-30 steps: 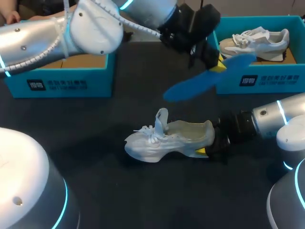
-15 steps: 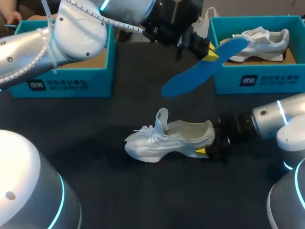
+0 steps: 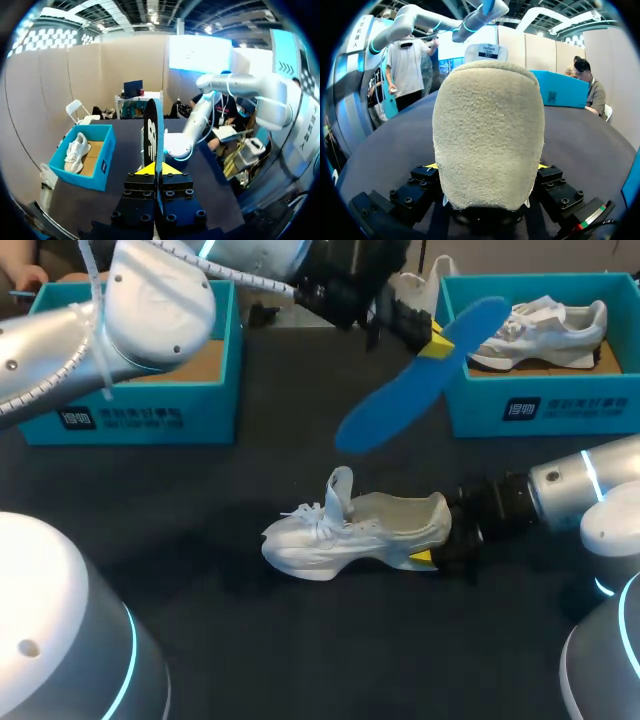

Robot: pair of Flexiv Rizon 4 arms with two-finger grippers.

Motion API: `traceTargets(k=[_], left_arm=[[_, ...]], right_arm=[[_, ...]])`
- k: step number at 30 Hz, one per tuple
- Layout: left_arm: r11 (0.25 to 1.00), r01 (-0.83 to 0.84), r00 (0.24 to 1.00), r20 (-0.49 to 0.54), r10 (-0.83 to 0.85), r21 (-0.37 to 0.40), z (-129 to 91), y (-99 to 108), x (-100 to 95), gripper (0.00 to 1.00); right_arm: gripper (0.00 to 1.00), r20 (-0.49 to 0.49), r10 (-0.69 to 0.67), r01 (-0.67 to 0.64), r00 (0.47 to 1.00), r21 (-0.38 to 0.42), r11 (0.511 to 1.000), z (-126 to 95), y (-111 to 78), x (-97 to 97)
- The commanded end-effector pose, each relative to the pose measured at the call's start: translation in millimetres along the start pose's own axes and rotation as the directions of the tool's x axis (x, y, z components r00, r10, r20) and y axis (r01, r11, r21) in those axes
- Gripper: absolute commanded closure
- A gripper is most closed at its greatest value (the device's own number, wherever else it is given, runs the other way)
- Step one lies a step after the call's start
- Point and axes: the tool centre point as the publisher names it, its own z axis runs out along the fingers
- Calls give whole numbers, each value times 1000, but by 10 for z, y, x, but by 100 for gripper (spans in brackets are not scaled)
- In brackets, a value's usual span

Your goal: Take the shoe out of the shoebox, open the shoe tongue, remove and reinsert the insole, then place the shoe into the shoebox

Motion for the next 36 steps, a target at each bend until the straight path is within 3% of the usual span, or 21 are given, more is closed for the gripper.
traceTargets(k=[1, 3, 6, 18, 27, 36], left_arm=[[984, 150, 989, -31, -148, 95, -189, -180, 134, 100], [964, 194, 981, -37, -190, 180, -261, -264, 182, 100], [935, 264, 965, -54, -258, 237, -311, -326, 224, 100], [815, 408, 912, -228, -342, 411, -478, -673, 530, 100], [743, 536, 835, -379, -398, 400, -627, -750, 801, 100], [746, 532, 838, -376, -396, 400, -644, -753, 824, 100]], right_arm=[[100, 2, 0, 0, 1000, 1, 1000, 55, -56, -15], [100, 2, 0, 0, 1000, 1, 1000, 55, -56, -15], [100, 2, 0, 0, 1000, 1, 1000, 55, -56, -15], [100, 2, 0, 0, 1000, 1, 1000, 55, -56, -15], [100, 2, 0, 0, 1000, 1, 1000, 55, -56, -15], [100, 2, 0, 0, 1000, 1, 1000, 55, -56, -15]])
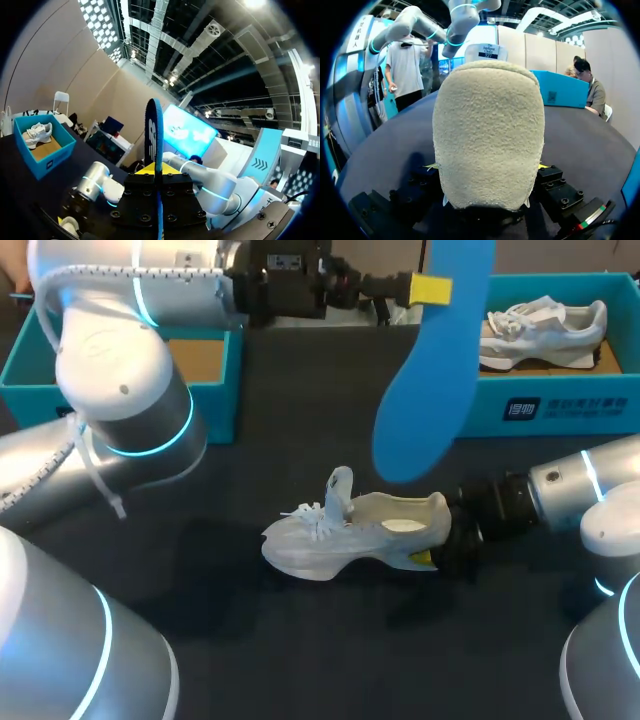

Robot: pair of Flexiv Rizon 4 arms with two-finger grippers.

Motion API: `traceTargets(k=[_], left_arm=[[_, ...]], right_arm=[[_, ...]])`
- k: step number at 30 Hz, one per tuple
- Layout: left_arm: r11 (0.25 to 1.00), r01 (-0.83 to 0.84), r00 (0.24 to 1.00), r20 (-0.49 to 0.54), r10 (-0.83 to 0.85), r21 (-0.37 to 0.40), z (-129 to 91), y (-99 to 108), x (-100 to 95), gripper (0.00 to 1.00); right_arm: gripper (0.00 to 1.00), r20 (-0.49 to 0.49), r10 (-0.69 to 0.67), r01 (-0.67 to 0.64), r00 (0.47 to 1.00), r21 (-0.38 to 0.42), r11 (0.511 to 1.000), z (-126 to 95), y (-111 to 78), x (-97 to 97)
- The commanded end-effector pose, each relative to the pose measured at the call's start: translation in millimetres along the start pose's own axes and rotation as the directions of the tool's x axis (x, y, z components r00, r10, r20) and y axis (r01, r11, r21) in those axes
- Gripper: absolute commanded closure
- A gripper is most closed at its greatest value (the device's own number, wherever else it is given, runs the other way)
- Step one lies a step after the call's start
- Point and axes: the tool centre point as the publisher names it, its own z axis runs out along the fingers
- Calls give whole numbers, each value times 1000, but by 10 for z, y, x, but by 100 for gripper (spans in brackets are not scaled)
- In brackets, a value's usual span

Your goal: Take the shoe out of the shoebox, open the shoe tongue, remove and reinsert the insole, then place the shoe into the shoebox

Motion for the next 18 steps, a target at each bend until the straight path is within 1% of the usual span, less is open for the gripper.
traceTargets(k=[1, 7, 11, 13, 16, 18], left_arm=[[1000, 0, 1000, 1, 0, 3, -5, 13, 2, 100], [1000, 0, 1000, 1, 0, 3, -5, 13, 2, 100], [998, 47, 999, 16, -47, 29, -62, 37, 97, 100], [994, 87, 996, 3, -87, 64, -85, 31, 153, 100], [990, 107, 994, -9, -107, 93, -92, 13, 254, 100], [989, 114, 993, -29, -111, 99, -87, 15, 330, 100]], right_arm=[[100, 2, 0, 0, 1000, 1, 1000, 54, -56, -14], [100, 2, 0, 0, 1000, 1, 1000, 54, -56, -14], [100, 2, 0, 0, 1000, 1, 1000, 54, -56, -14], [100, 2, 0, 0, 1000, 1, 1000, 54, -56, -14], [100, 2, 0, 0, 1000, 1, 1000, 54, -56, -14], [100, 2, 0, 0, 1000, 1, 1000, 54, -56, -14]])
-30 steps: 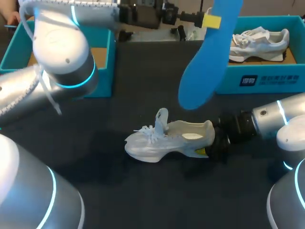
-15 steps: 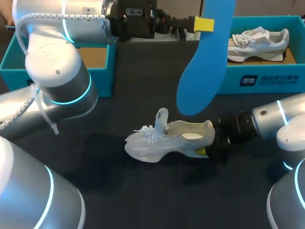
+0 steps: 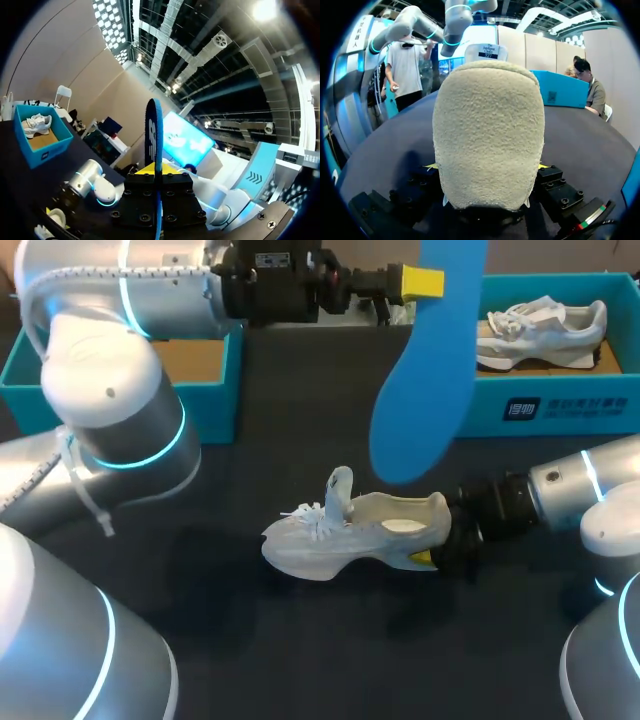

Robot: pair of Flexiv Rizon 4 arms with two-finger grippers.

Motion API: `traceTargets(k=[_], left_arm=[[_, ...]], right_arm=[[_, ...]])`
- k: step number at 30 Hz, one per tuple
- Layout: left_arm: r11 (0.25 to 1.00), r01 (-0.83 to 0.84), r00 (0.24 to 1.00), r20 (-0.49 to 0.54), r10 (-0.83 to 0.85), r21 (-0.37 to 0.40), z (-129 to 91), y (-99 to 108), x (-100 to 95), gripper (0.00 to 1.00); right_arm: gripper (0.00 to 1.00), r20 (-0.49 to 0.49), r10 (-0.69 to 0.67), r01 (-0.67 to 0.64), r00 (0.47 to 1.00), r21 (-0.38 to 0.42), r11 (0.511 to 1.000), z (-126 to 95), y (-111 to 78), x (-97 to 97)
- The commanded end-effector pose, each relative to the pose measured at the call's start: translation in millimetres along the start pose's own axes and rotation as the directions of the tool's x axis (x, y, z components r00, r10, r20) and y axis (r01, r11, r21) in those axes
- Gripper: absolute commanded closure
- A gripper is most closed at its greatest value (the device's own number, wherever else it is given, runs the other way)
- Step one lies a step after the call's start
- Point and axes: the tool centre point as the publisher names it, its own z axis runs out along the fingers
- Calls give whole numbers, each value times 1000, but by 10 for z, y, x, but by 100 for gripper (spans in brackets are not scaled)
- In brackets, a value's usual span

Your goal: Take the shoe out of the shoebox, open the shoe tongue, remove and reinsert the insole, then place the shoe into the shoebox

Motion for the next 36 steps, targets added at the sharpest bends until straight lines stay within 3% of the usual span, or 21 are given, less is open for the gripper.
traceTargets(k=[1, 15, 24, 36], left_arm=[[999, 2, 1000, -9, -1, 36, -34, 98, 147, 100], [988, 141, 989, -61, -137, 67, 11, 321, 435, 100], [975, 210, 977, -60, -206, 76, -59, 507, 411, 100], [968, 227, 973, -69, -221, 105, -41, 548, 374, 100]], right_arm=[[100, 2, 0, 0, 1000, 1, 1000, 53, -55, -14], [100, 2, 0, 0, 1000, 1, 1000, 53, -55, -14], [100, 2, 0, 0, 1000, 1, 1000, 53, -55, -14], [100, 2, 0, 0, 1000, 1, 1000, 53, -55, -14]])
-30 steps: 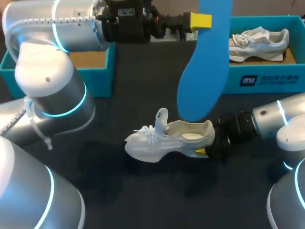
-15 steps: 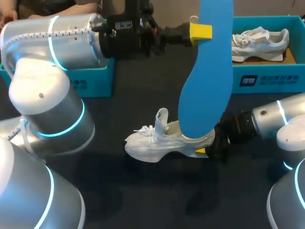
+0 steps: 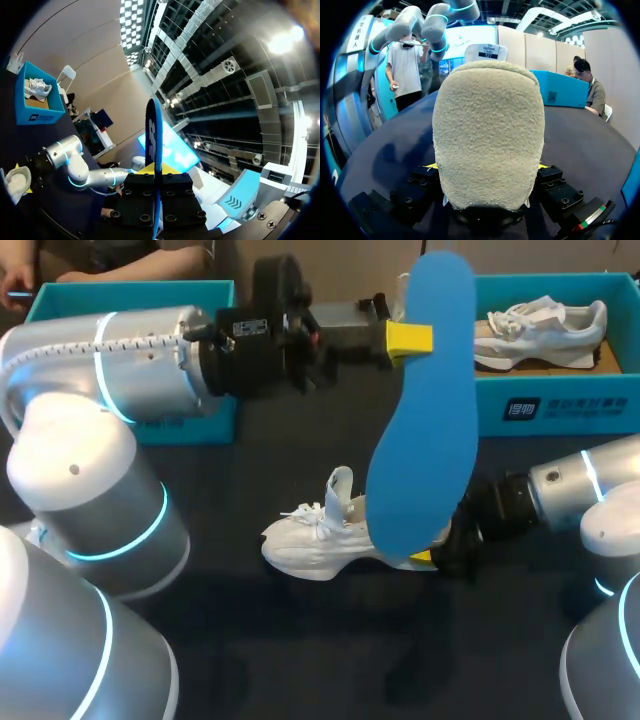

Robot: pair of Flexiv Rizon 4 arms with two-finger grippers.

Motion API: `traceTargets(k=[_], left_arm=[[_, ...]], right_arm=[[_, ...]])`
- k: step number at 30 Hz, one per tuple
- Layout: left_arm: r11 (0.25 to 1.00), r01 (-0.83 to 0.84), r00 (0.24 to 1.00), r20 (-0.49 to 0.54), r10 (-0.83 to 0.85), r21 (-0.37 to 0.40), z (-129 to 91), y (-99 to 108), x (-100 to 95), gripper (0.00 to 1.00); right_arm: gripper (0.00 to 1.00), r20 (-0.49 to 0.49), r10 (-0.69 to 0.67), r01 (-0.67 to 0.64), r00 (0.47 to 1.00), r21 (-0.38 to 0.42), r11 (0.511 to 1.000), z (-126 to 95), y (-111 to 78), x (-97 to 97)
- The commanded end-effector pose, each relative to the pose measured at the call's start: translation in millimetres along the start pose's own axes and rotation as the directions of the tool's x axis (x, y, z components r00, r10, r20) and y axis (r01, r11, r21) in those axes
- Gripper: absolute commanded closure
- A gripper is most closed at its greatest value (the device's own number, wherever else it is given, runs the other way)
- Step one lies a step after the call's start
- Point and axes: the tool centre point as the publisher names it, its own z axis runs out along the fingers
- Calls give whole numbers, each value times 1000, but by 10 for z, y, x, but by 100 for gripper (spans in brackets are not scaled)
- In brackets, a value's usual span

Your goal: Take the shoe out of the shoebox, open the shoe tongue, remove and reinsert the insole, then place the shoe into the shoebox

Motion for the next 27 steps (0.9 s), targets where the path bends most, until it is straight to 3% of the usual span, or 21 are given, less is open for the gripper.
traceTargets(k=[1, 24, 25, 26, 27], left_arm=[[1000, -13, 1000, 9, 12, 25, 28, -7, -38, 100], [1000, -13, 1000, 9, 12, 25, 28, -7, -38, 100], [1000, -13, 1000, 9, 12, 25, 28, -7, -38, 100], [1000, -13, 1000, 9, 12, 25, 28, -7, -38, 100], [1000, -13, 1000, 9, 12, 25, 28, -7, -38, 100]], right_arm=[[100, 2, 0, 0, 1000, 1, 1000, 53, -55, -14], [100, 2, 0, 0, 1000, 1, 1000, 53, -55, -14], [92, 2, 0, 0, 1000, 1, 1000, 53, -55, -14], [39, 2, 0, 0, 1000, 1, 1000, 53, -55, -14], [0, 2, 0, 0, 1000, 1, 1000, 53, -55, -14]])
